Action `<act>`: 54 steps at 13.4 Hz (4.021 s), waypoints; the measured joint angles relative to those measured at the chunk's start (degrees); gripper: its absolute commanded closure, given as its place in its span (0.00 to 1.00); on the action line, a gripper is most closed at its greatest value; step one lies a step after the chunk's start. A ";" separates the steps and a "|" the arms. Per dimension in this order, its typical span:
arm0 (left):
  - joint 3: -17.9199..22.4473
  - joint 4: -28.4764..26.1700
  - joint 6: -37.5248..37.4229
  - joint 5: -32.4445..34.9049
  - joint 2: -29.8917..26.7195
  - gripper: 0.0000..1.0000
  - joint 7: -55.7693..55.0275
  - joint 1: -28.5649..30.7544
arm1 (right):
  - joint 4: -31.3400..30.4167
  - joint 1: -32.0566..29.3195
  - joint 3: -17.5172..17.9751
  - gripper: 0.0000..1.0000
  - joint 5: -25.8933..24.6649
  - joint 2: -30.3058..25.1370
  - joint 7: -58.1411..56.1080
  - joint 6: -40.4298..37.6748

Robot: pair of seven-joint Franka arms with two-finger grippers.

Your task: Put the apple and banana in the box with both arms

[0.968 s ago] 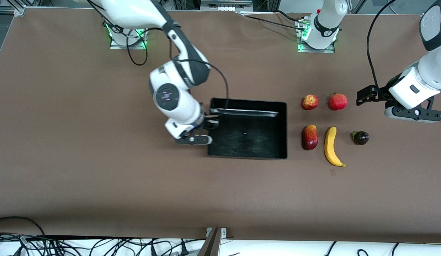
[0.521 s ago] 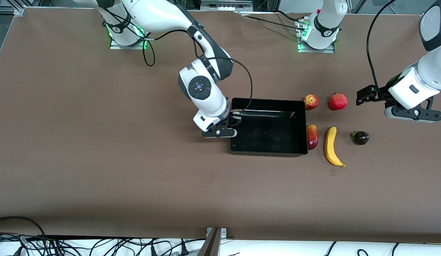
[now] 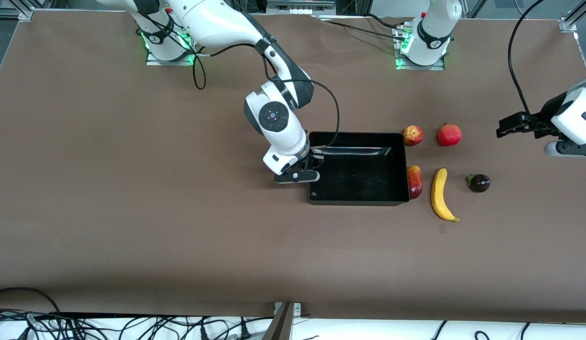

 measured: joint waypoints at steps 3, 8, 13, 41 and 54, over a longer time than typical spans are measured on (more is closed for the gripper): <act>-0.50 1.11 -0.44 0.00 -0.29 0.00 0.00 -0.09 | 1.50 -0.19 -3.70 0.00 -1.17 -2.39 -0.58 -6.58; -1.67 1.35 -0.55 0.00 -0.42 0.00 -0.03 -0.64 | 2.09 -6.09 -15.61 0.00 -0.99 -15.56 -15.84 -28.43; -4.76 1.38 -1.98 2.68 -1.13 0.00 -0.34 -0.77 | -7.38 -10.43 -24.18 0.00 -1.16 -30.79 -28.03 -40.36; -11.64 -60.94 69.74 4.89 2.66 0.87 -1.27 -4.07 | -21.78 -35.49 1.85 0.00 -19.03 -49.32 -29.08 -37.32; -11.67 -24.62 22.47 4.92 0.34 0.90 -10.27 -7.30 | -21.77 -35.86 1.85 0.00 -19.23 -48.53 -29.08 -36.68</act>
